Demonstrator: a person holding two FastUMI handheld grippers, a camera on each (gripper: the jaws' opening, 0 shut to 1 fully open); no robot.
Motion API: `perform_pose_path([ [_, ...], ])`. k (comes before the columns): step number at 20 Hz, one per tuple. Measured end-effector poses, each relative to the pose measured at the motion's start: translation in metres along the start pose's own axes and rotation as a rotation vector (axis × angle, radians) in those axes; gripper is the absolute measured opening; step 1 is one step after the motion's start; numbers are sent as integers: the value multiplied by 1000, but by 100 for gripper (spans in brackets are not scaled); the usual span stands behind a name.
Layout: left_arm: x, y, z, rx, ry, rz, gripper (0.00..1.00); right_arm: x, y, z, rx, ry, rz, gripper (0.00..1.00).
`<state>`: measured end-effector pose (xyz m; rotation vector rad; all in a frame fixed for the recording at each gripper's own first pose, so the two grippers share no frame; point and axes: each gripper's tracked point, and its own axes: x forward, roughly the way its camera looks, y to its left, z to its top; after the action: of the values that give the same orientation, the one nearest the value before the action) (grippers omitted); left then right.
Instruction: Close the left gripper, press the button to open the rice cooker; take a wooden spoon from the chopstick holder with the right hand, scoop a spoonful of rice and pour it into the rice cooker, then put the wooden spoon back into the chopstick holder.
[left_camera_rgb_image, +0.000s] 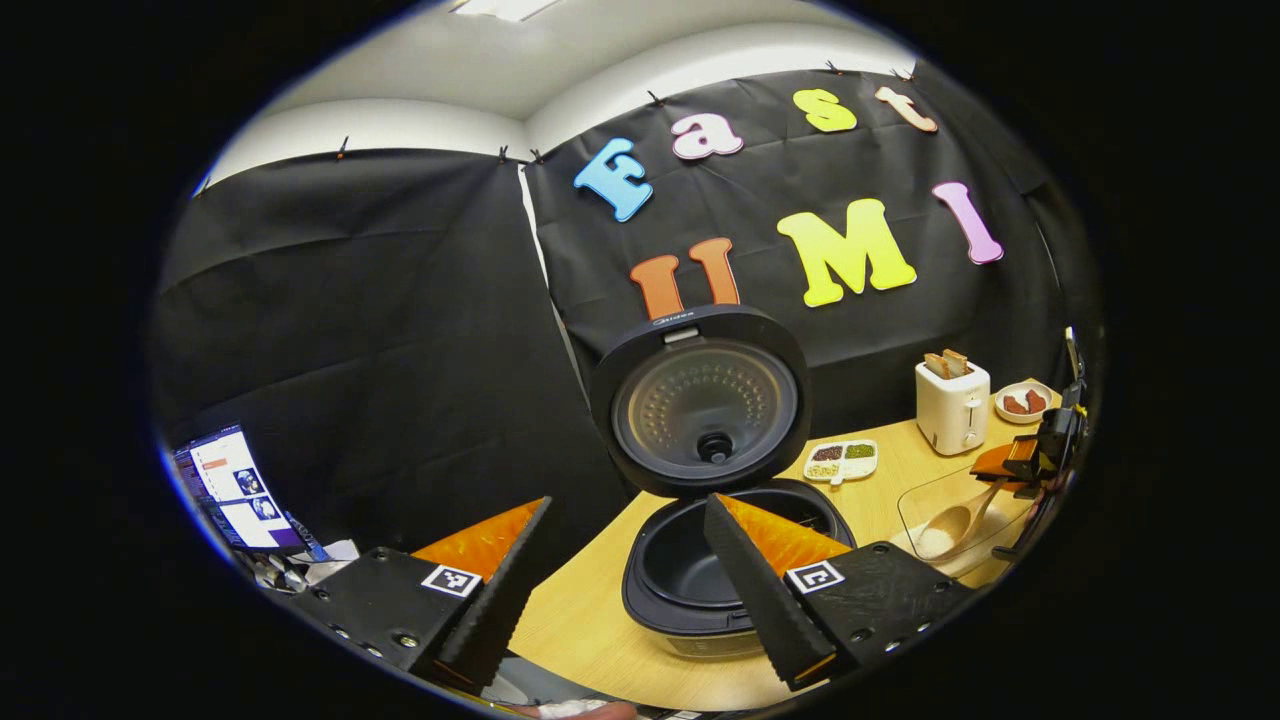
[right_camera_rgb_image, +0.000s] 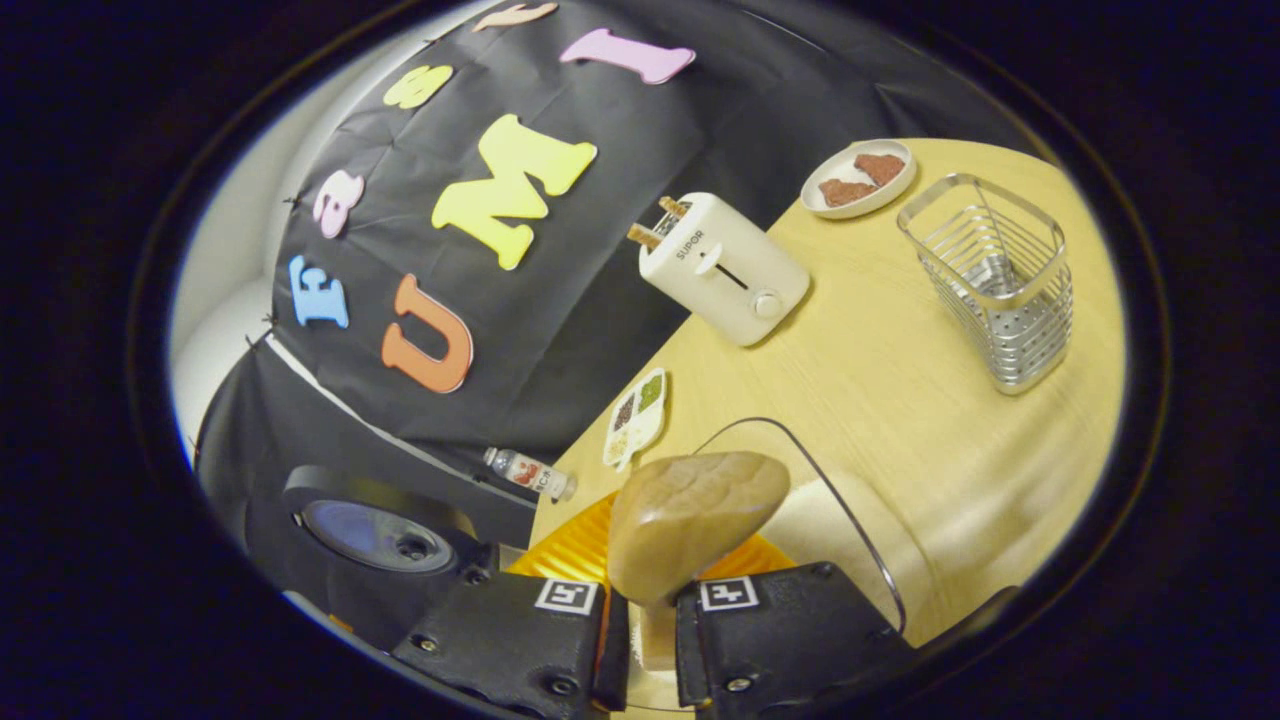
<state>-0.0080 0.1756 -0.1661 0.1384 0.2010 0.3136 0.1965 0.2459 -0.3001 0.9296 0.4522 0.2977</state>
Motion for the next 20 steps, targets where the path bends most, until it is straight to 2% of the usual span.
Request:
perform_pose_path([
  [1, 0, 1, 1, 2, -2, 1, 95, 0, 2, 0, 12, -2, 7, 23],
  [3, 1, -1, -1, 1, 0, 0, 95, -4, -1, 8, -48, -20, -15, 23],
  [4, 1, -1, -2, -2, 5, -1, 95, -5, -2, 13, -70, -22, -15, 19],
  [5, 1, -2, -3, -7, 9, -3, 95, -5, 1, 13, -41, -18, -5, 24],
  [7, 2, -3, -3, -12, 11, -3, 95, -5, 4, 19, 75, -19, 35, 23],
  [10, 1, -3, 1, -5, 2, -6, 95, -11, 2, 26, 173, -19, 57, 23],
  [11, 1, -3, 2, -5, 0, -7, 95, -15, 3, 28, 206, -23, 65, 19],
  [12, 1, -3, 2, -9, 1, -8, 95, -16, 6, 33, 232, -25, 69, 23],
  [14, 1, -3, 0, -11, 9, -10, 95, -23, 10, 46, 248, -44, 84, 23],
  [15, 1, -2, -1, -12, 12, -9, 95, -25, 16, 52, 245, -51, 90, 19],
  [16, 1, -2, -2, -12, 14, -8, 95, -27, 21, 59, 250, -62, 101, 23],
  [20, -1, 1, 0, -15, 11, -8, 95, -39, 52, 76, 218, -79, 117, 23],
])
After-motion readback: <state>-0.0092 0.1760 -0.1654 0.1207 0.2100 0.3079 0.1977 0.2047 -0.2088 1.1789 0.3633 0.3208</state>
